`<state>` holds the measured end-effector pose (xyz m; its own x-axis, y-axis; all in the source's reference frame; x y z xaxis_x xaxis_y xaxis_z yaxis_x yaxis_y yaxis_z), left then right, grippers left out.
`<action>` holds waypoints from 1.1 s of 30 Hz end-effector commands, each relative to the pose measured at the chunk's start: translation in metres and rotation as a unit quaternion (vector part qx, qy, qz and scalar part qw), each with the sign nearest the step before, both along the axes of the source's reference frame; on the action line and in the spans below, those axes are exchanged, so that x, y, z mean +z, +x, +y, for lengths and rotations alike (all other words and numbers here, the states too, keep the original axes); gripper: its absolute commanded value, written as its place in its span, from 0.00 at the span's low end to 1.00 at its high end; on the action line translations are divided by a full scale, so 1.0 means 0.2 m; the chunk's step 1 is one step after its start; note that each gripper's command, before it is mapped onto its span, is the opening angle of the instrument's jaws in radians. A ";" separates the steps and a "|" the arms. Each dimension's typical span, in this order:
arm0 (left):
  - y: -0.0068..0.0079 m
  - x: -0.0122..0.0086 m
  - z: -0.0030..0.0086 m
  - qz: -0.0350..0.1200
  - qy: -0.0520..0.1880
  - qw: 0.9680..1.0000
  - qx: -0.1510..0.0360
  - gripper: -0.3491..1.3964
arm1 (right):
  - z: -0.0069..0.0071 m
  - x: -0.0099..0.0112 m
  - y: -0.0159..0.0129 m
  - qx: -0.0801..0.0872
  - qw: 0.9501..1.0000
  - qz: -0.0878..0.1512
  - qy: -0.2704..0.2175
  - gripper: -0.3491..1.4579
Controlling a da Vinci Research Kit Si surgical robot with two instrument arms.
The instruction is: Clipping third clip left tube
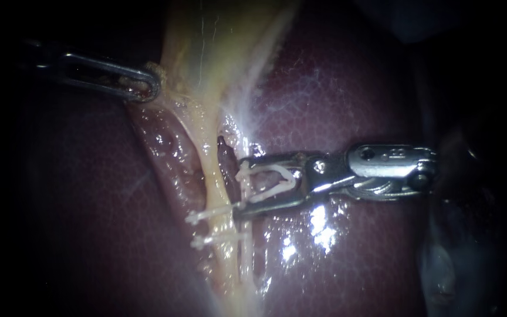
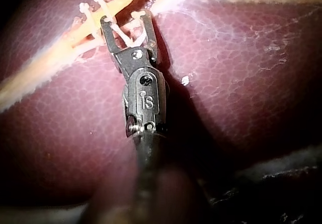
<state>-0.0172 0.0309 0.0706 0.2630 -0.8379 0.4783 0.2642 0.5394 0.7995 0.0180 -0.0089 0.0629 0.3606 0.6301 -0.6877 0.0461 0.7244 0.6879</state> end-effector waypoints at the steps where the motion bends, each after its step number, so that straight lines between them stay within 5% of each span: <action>1: 0.000 0.000 0.000 0.000 0.000 1.000 0.000 0.00 | -0.001 0.002 0.001 0.000 1.000 0.002 0.006 0.45; 17: 0.000 0.001 0.000 0.000 -0.001 1.000 0.000 0.00 | 0.003 0.023 0.015 0.005 0.996 0.033 0.079 0.45; 27: 0.000 0.001 0.000 0.000 -0.001 1.000 0.000 0.00 | 0.003 0.018 0.029 0.005 0.991 0.067 0.114 0.45; 33: 0.000 0.001 0.000 0.000 -0.001 1.000 0.000 0.00 | 0.005 0.006 0.033 0.017 0.987 0.091 0.129 0.45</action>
<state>-0.0172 0.0308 0.0709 0.2632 -0.8370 0.4798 0.2648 0.5409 0.7983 0.0248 -0.0076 0.0636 0.2137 0.8058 -0.5523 0.1698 0.5262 0.8333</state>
